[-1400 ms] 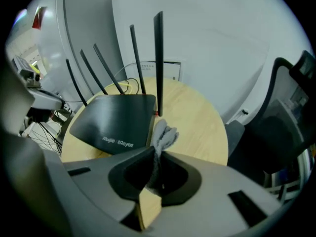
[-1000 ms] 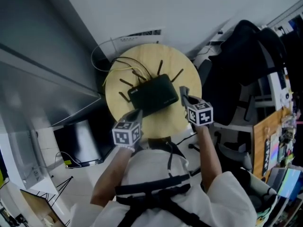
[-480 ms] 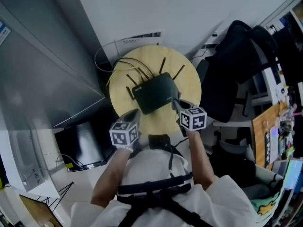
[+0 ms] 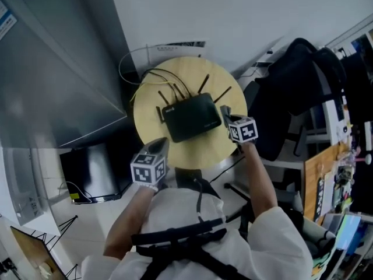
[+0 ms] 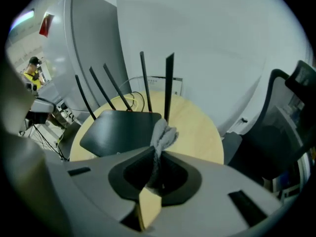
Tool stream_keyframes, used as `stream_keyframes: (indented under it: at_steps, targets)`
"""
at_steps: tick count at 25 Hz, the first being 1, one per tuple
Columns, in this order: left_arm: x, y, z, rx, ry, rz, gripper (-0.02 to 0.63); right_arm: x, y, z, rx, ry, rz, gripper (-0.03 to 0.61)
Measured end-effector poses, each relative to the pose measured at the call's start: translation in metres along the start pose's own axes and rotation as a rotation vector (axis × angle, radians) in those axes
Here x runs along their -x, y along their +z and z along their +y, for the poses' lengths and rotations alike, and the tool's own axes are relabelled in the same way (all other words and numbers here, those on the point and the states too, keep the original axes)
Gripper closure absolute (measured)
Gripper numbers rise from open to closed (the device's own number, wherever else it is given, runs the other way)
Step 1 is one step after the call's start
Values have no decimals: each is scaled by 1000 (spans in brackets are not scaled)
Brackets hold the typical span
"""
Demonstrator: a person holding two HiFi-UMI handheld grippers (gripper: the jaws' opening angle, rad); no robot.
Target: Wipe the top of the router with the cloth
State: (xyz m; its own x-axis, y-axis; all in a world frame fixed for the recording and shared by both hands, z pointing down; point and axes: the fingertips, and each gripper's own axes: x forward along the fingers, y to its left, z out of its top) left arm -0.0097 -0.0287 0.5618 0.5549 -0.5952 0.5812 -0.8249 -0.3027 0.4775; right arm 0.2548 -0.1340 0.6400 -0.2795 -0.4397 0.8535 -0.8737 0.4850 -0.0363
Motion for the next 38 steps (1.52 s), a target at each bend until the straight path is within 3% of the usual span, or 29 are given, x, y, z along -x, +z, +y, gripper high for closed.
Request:
stream_keyframes:
  at_steps: [9, 19, 25, 30, 38]
  targets:
    - [-50, 5, -22, 12, 0, 42, 624, -63, -13, -21, 207, 166, 172, 538]
    - [-107, 16, -46, 6, -8, 84, 624, -99, -13, -11, 348, 373, 204, 538]
    - [-113, 15, -44, 9, -2, 99, 624, -84, -37, -10, 417, 417, 234, 538]
    - [-108, 13, -43, -3, -18, 110, 624, -65, -68, -3, 387, 415, 236, 538]
    - [-86, 2, -38, -32, -41, 120, 624, -49, -86, 38, 221, 353, 136, 538]
